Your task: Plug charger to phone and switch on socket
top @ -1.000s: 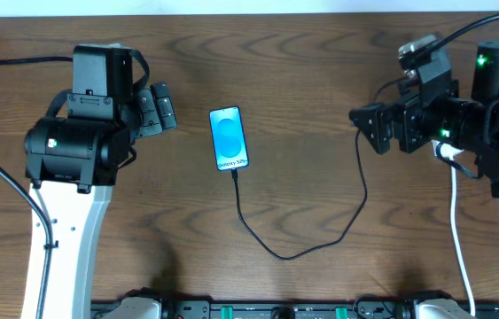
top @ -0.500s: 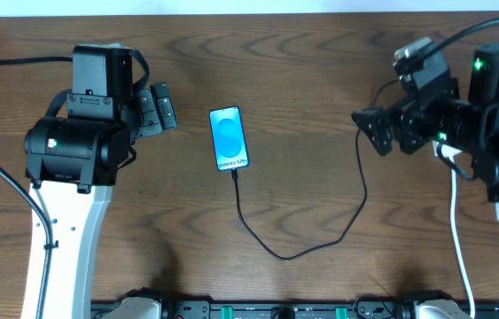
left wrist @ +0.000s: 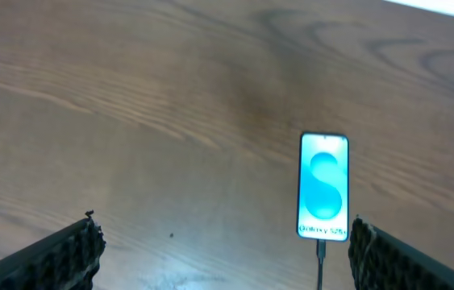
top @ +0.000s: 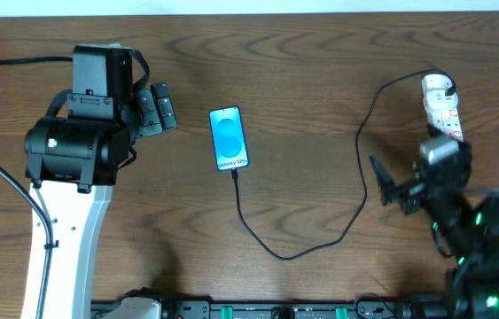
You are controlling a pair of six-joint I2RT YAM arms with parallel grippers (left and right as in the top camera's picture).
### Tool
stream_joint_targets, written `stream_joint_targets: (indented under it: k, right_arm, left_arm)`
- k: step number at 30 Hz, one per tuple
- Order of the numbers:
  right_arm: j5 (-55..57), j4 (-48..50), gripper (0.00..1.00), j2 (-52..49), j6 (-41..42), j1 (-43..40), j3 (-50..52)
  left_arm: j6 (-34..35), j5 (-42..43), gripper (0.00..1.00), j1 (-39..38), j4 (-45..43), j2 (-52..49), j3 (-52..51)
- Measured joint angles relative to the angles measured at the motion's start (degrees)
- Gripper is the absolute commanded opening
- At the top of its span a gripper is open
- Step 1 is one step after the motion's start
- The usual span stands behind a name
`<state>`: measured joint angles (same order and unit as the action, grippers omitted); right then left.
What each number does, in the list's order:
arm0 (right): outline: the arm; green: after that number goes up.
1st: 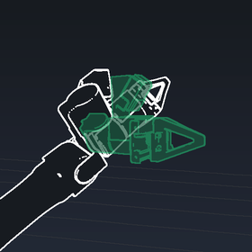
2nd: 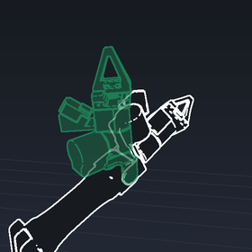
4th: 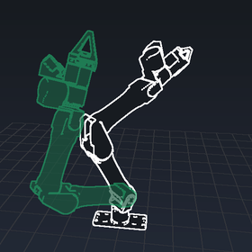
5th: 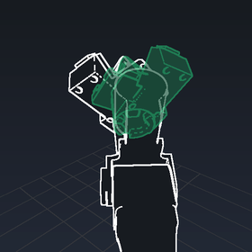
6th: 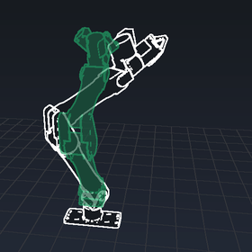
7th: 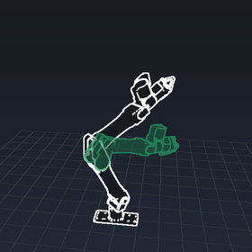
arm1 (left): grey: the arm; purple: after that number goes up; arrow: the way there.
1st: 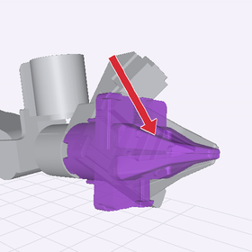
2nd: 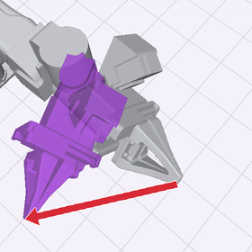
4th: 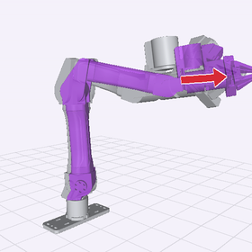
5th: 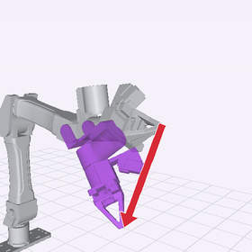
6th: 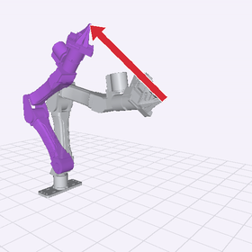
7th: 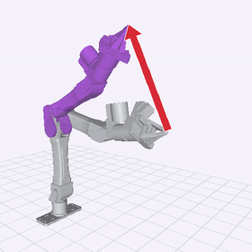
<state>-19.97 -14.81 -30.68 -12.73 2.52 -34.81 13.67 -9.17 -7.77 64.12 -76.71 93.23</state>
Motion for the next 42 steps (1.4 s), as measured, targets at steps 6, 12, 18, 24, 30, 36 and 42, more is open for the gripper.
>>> stream_joint_targets:
  k: [6, 12, 18, 24, 30, 36, 42]
  right_arm:
    - [1.9, 10.9, 0.99, 14.7, 3.6, -0.2, 16.2]
    - [2.5, 13.4, 0.99, 24.3, 7.3, -0.2, 25.8]
    - [5.7, 14.5, 0.99, 29.2, 10.9, -0.2, 31.4]
    - [10.3, 13.2, 0.99, 29.8, 12.9, -0.2, 34.4]
    - [13.6, 11.2, 0.99, 29.9, 13.5, -0.2, 34.4]
    - [14.5, 11.1, 0.99, 29.9, 13.6, -0.2, 34.4]
    - [14.6, 11.1, 0.99, 29.9, 13.6, -0.2, 34.4]
  left_arm:
    - [0.0, 0.0, 0.98, 0.0, 0.0, 0.0, 0.0]
    - [0.0, 0.0, 0.98, 0.0, 0.0, 0.0, 0.0]
    - [0.0, 0.0, 0.98, 0.0, 0.0, 0.0, 0.0]
    - [0.0, 0.0, 0.98, 0.0, 0.0, 0.0, 0.0]
    - [0.0, 0.0, 0.98, 0.0, 0.0, 0.0, 0.0]
    - [0.0, 0.0, 0.98, 0.0, 0.0, 0.0, 0.0]
    - [0.0, 0.0, 0.98, 0.0, 0.0, 0.0, 0.0]
